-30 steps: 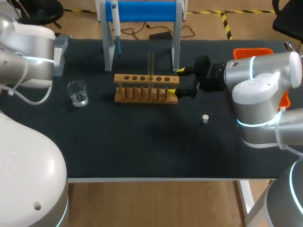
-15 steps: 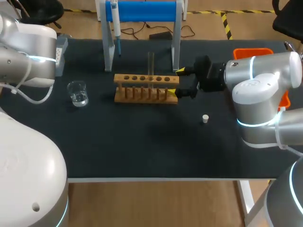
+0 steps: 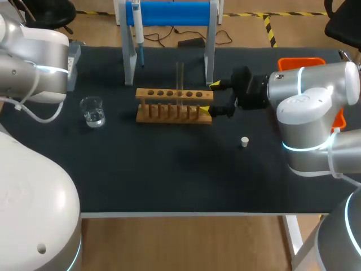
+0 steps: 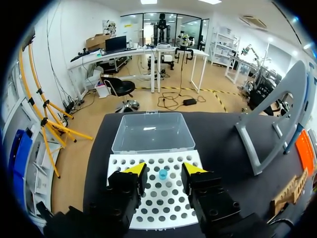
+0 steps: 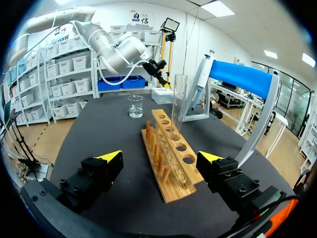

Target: Invert the test tube, pick up the pipette, mount the tip to pipette, aspirate from beaker and dispense into the tube, eject the tip, return the pipette, and cap with the stopper.

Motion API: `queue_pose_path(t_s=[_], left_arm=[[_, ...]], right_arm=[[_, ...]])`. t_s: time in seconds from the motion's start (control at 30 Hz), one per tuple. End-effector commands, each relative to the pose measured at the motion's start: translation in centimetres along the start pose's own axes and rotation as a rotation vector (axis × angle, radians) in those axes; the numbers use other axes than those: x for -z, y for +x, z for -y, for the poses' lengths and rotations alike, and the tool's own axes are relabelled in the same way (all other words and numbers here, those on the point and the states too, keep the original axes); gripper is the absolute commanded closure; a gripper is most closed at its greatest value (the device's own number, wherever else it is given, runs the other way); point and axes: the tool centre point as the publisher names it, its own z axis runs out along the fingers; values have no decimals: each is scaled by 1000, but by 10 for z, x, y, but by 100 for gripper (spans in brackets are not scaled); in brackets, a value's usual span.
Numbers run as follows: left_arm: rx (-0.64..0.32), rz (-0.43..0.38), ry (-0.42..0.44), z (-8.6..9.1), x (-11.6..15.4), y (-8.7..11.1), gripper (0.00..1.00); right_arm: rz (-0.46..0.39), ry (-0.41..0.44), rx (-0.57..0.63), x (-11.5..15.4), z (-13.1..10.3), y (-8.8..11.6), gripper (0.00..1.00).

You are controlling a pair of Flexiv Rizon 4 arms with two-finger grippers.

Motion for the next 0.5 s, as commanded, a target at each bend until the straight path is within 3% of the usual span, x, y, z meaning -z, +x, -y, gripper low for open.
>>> queue_pose_path(t_s=[0.03, 0.5], left_arm=[[0, -3, -7, 2, -3, -1, 60], [-2, -2, -15, 1, -7, 0, 67]], right_arm=[[-1, 0, 0, 0, 0, 0, 0], [-1, 0, 0, 0, 0, 0, 0]])
